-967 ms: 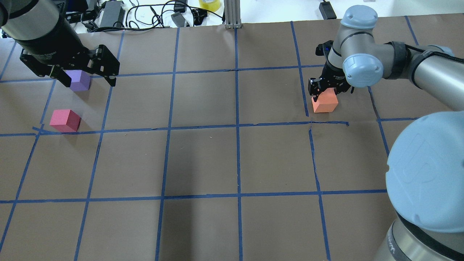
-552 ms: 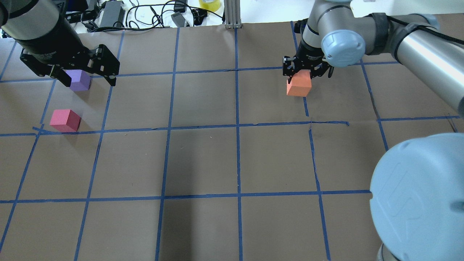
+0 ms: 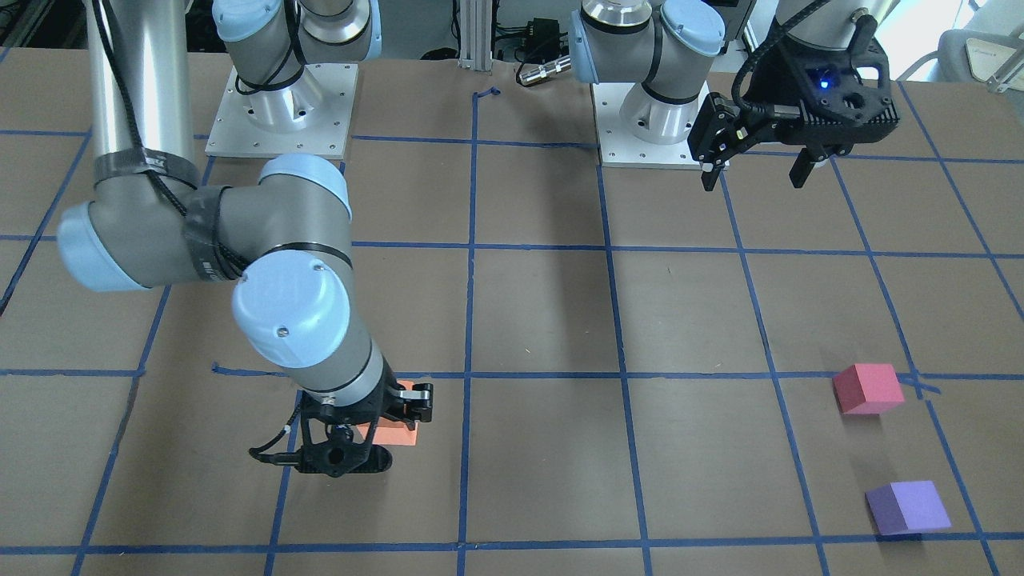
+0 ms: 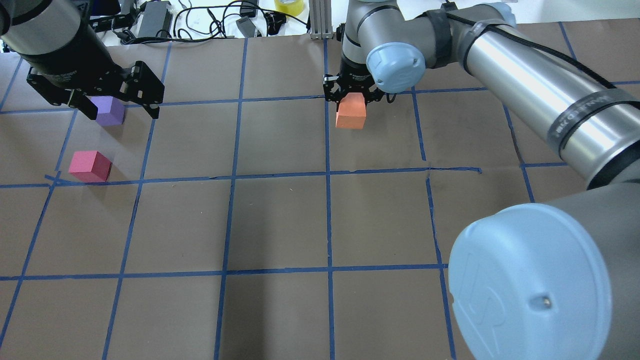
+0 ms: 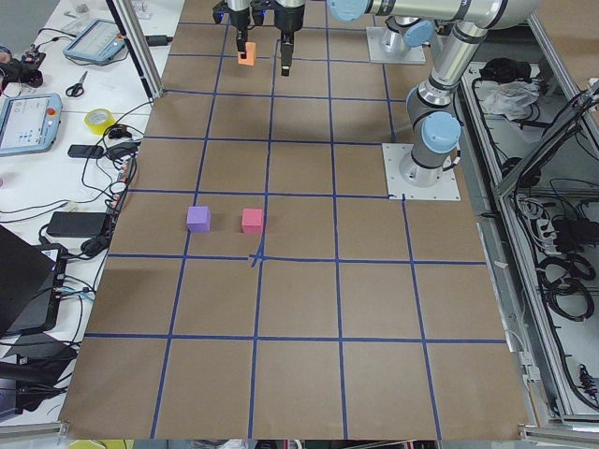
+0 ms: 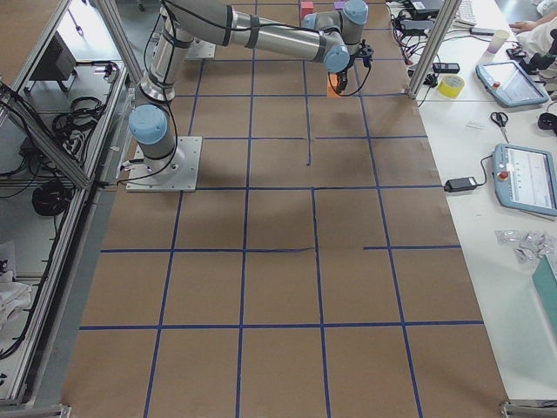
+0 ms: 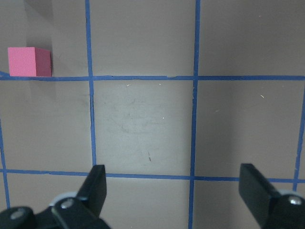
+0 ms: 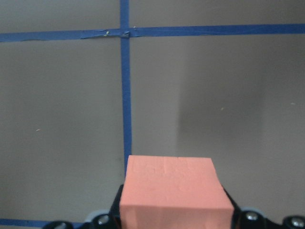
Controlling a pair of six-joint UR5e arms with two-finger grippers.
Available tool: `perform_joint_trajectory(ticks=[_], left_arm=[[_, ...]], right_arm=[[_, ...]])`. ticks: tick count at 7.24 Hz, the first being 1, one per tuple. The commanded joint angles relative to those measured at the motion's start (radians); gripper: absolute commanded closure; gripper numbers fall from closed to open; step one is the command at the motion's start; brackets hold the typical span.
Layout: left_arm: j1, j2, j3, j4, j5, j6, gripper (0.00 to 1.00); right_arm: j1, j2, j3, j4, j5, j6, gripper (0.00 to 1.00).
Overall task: Arrange blocks in a line
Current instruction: 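Carry the orange cube with the right gripper toward the table center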
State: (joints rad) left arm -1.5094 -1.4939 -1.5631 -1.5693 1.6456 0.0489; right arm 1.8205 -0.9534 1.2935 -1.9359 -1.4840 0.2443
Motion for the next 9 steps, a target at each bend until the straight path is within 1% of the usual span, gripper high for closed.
perform_joint_trajectory(ticks=[1,3,4,7,8,9], left_arm=[[-0.002,0.0,0.0,0.0,-0.001,0.0,0.0],[0.002,0.0,0.0,0.0,-0.001,0.005,0.0],[0.0,0.0,0.0,0.0,0.0,0.005,0.0],[0.003,0.0,0.0,0.0,-0.001,0.005,0.0],[0.005,0.0,0.0,0.0,-0.001,0.005,0.0],[0.003,0.0,0.0,0.0,-0.001,0.005,0.0]], right_arm=[[0.08,0.063,-0.028,-0.049,-0.019,0.041,1.0],[0.094,0.094,-0.03,-0.096,-0.028,0.029,1.0],[0.098,0.113,-0.031,-0.127,-0.028,0.029,0.98],[0.126,0.159,-0.063,-0.133,-0.028,0.046,0.86],[0.128,0.162,-0.063,-0.133,-0.028,0.046,0.71],[0.128,0.162,-0.063,-0.144,-0.028,0.038,0.32]])
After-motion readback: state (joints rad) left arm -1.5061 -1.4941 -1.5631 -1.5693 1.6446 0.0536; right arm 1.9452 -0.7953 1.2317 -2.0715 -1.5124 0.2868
